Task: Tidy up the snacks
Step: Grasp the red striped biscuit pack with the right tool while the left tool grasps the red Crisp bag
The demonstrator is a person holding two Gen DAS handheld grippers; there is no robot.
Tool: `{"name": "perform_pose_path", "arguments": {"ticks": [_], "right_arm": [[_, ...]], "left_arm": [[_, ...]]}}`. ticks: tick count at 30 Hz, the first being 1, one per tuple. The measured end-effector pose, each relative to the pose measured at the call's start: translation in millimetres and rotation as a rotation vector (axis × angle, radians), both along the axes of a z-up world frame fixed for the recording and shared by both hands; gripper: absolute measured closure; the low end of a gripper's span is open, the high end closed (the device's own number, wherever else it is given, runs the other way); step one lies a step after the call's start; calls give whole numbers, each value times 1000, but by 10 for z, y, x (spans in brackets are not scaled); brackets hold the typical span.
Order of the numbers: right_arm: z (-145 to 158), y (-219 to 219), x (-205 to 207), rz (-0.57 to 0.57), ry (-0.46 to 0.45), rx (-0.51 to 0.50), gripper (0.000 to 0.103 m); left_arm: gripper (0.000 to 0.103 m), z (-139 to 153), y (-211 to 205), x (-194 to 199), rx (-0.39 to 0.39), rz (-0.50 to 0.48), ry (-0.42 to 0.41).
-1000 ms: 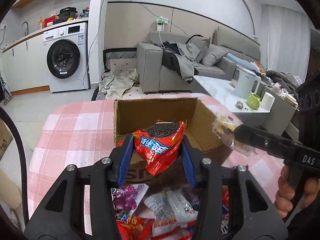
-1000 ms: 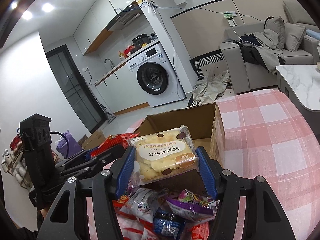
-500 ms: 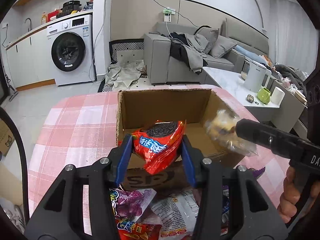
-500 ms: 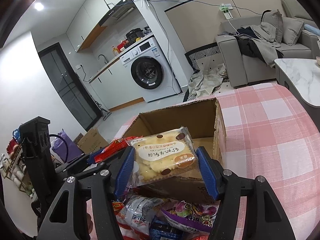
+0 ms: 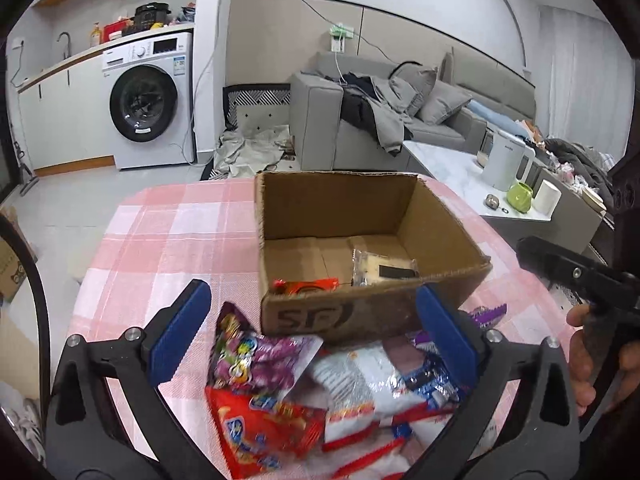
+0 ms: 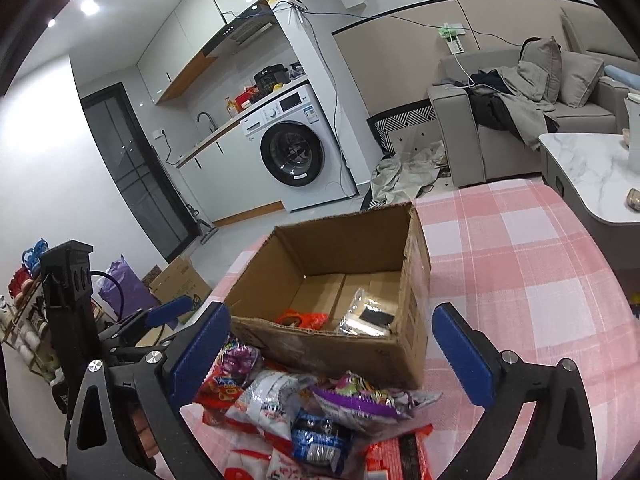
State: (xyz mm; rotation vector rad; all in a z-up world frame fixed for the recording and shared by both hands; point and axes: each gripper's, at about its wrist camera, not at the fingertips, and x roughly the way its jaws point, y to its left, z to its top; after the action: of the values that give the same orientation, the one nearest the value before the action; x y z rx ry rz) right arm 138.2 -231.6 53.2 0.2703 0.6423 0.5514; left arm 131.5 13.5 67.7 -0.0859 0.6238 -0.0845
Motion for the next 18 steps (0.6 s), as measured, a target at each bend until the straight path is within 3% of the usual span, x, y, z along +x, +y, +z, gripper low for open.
{"name": "perform_pose_path", "arguments": {"ticks": [12,18], "right_arm": [[-185,-80,-345,14,23,-115,0],[-330,-108,-484,22,53,-164,0]], "left_arm": [[1,-198,266,-598,-20,44,20],[1,-311,280,-731,16,42,42]]}}
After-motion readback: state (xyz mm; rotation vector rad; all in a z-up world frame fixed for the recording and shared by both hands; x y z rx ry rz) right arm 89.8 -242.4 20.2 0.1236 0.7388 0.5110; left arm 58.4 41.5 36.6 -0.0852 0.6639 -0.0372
